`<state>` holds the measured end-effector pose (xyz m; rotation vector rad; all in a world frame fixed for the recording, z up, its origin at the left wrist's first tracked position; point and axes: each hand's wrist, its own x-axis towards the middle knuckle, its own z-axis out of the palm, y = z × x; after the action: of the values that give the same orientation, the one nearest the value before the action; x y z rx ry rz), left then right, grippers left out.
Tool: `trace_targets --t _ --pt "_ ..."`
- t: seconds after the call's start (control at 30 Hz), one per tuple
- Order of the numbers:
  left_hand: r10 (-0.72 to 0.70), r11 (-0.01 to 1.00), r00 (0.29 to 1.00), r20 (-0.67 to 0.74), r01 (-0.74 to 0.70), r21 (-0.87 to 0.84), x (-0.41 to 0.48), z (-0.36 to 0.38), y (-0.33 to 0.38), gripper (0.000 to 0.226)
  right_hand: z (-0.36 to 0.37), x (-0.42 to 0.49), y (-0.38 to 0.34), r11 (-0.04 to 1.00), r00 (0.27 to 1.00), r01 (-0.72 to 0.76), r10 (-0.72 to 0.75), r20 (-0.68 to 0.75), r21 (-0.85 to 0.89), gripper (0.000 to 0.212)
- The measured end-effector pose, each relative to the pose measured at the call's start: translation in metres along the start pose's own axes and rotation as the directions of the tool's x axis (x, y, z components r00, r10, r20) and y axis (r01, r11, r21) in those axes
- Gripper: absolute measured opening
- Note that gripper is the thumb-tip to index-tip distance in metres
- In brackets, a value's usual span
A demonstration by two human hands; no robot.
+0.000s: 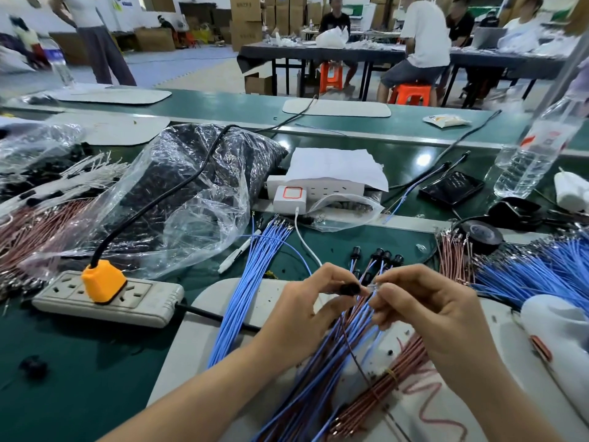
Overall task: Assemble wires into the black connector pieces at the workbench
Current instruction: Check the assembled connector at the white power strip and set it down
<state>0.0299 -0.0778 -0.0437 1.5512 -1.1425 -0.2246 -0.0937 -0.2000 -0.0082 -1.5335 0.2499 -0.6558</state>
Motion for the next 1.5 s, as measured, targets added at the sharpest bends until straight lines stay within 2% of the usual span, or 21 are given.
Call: trace_targets --t 0.13,0.3,0.4,0.57,0.63,0.73,0.87,1.13,1.3,1.5 --pt "0.007 1.0 1.0 0.005 -0.007 0.013 0.0 0.0 -0.001 0.026 0.006 -0.002 0.001 1.0 1.0 -0.011 0.011 -0.005 -0.009 0.014" --pt "0.03 0.998 0.999 0.032 -0.031 0.046 0.0 0.0 -0.003 0.014 0.004 -0.002 0.006 0.989 0.999 0.012 -0.017 -0.028 -0.147 0.001" --pt "0.014 0.998 0.999 0.038 -0.016 0.064 0.0 0.0 -0.002 0.015 0.003 -0.002 0.008 0.966 0.998 0.056 -0.059 -0.004 -0.251 0.015" --pt "-0.017 0.997 0.999 0.031 0.015 0.077 -0.001 0.0 -0.005 0.019 -0.001 -0.001 0.012 0.949 0.998 0.04 -0.023 0.057 -0.312 0.015" --pt "-0.026 0.998 0.999 0.039 0.023 0.055 0.0 -0.001 -0.006 0.019 -0.002 0.0 0.01 0.956 0.997 0.007 0.015 0.074 -0.293 0.013" --pt "-0.035 0.999 0.998 0.05 0.034 0.017 0.0 0.0 -0.006 0.021 -0.005 0.002 0.007 0.983 0.984 -0.142 0.153 0.09 -0.119 0.003" --pt "-0.054 0.997 0.994 0.093 0.059 -0.051 -0.001 0.001 -0.007 0.013 -0.007 0.004 0.005 0.959 0.952 -0.281 0.281 0.122 -0.016 0.015" --pt "-0.07 0.994 0.988 0.141 0.081 -0.073 0.0 0.0 -0.005 0.014 -0.011 0.004 0.007 0.948 0.93 -0.306 0.316 0.185 -0.081 0.016" --pt "-0.036 0.999 0.989 0.143 0.042 -0.035 0.001 0.0 -0.004 0.014 -0.011 0.003 0.01 0.918 0.898 -0.393 0.394 0.197 -0.043 0.025" --pt "-0.079 0.995 0.986 0.147 0.088 -0.051 0.0 -0.001 -0.006 0.01 -0.011 0.005 0.015 0.908 0.89 -0.419 0.409 0.202 0.009 0.02"
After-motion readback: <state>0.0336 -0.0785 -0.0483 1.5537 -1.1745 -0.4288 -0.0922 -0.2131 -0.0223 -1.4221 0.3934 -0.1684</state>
